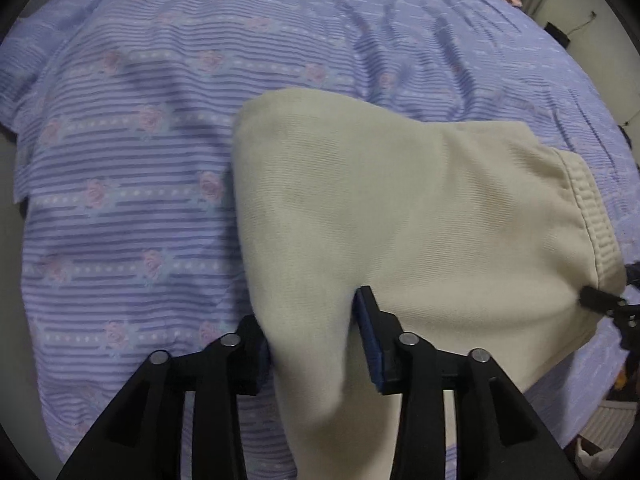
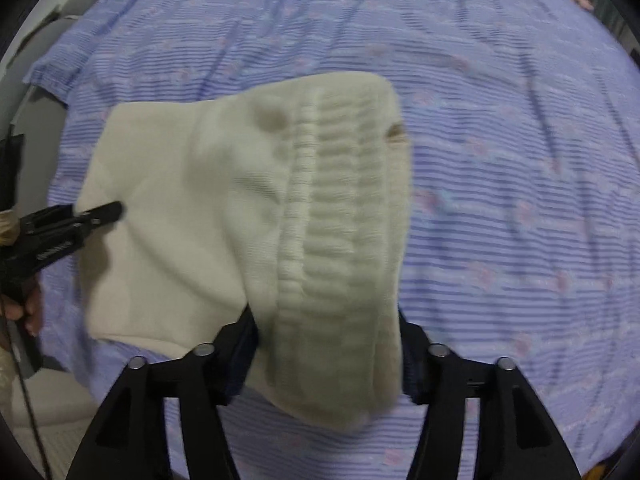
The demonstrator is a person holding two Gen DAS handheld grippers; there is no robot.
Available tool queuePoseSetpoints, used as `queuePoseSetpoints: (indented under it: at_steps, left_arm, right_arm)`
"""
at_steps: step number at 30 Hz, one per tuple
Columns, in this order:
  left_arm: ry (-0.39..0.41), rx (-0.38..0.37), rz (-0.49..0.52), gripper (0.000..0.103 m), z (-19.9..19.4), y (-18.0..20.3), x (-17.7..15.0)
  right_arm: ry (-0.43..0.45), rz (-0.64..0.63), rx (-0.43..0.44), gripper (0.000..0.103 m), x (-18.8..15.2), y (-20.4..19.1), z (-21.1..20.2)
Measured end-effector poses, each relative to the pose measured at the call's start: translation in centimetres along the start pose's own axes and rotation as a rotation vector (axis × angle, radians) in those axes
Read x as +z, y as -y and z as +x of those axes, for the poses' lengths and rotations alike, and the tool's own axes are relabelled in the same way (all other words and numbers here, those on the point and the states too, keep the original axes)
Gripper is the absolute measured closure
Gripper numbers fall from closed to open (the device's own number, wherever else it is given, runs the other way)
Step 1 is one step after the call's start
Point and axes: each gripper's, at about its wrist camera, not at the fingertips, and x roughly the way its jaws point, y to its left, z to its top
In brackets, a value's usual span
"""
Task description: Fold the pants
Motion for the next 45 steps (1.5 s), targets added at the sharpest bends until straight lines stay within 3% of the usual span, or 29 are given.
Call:
queuePoseSetpoints:
  at_steps: [3, 6, 8, 14, 16, 20, 23, 33, 39, 45]
  left_arm:
    - [0.005, 0.102, 0.019, 0.057, -1.0, 0.6, -0.4]
    - [0.022, 0.209, 0.025, 0.051, -2.9, 1.1, -1.5]
    - [0.037, 0.215, 0.016, 0.05, -4.4, 1.3, -2.2]
    - [0.151, 0.201, -0.009, 0.035, -12.4, 5.9, -6.1]
    - [0.194, 0.185, -0.032, 0.029, -15.5, 8.1, -7.4]
    - [0.299, 0.211, -0.062, 0.008, -21.4, 13.7, -10.1]
    - [0.352, 0.223, -0.089, 0.002, -24.7, 17.6, -11.6]
    - [0.499, 0.24, -0.111, 0.0, -34.2, 33.2, -16.6]
    - [0.55, 0.155, -0.194, 0.0, -38.4, 40.9, -19.8]
    - [0.574, 0.132, -0.187, 0.0, -40.5, 46.2, -21.7]
  right_arm:
    - [0.016, 0.01, -0.082, 0.038, -0.4, 1.3, -1.0]
    - [0.033, 0.021, -0.22, 0.037, -0.2, 2.6, -2.3]
    - [0.066, 0.03, -0.272, 0.036, -0.5, 3.9, -3.7]
    - [0.177, -0.041, -0.238, 0.036, -3.1, 5.4, -9.5]
    - [0.217, -0.063, -0.212, 0.026, -4.3, 5.8, -11.8]
    - [0.309, -0.108, -0.174, 0.018, -7.2, 7.5, -17.7]
    - [0.369, -0.131, -0.156, 0.014, -9.8, 9.4, -22.1]
    - [0.5, -0.166, -0.095, 0.012, -17.7, 18.1, -33.3]
    - [0.55, -0.181, -0.075, 0.012, -22.4, 23.0, -37.7]
    - [0.591, -0.169, -0.074, 0.011, -26.2, 26.8, -41.0]
